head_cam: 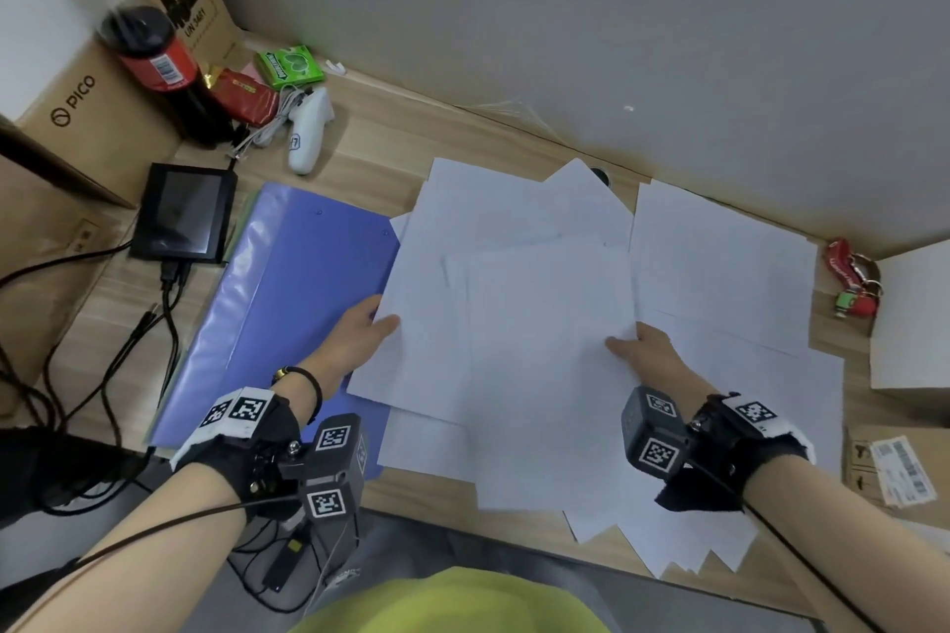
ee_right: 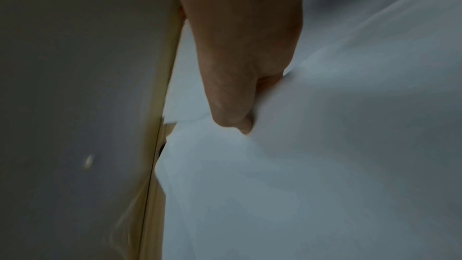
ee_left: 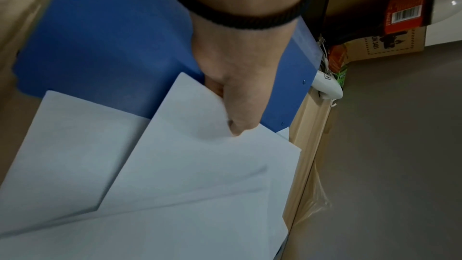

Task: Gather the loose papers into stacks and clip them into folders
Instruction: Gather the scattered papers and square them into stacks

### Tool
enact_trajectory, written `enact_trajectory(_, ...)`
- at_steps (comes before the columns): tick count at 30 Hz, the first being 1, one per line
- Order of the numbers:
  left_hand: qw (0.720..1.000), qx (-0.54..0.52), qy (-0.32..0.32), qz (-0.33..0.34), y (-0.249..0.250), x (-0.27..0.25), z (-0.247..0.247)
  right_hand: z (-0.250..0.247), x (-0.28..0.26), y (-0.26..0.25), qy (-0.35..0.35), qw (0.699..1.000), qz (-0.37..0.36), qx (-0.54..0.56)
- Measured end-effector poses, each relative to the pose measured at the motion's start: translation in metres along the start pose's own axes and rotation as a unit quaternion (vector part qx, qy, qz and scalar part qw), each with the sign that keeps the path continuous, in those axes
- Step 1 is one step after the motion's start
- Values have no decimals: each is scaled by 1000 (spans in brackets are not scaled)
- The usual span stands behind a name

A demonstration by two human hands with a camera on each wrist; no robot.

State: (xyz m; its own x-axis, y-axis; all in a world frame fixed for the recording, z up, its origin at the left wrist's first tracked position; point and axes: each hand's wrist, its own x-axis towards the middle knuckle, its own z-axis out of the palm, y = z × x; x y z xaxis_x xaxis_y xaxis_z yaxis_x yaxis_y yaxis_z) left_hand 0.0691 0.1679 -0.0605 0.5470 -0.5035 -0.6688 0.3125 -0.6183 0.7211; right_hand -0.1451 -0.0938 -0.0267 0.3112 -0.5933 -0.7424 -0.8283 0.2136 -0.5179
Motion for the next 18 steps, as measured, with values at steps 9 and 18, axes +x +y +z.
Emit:
enact_trajectory(9,994,5,-91,-64,-3,-12,34,58,-8,19,-28,989,87,118)
enact_trajectory(18,993,75,-73,53,-6,-27,27,66,-11,15,-82,981,53,170)
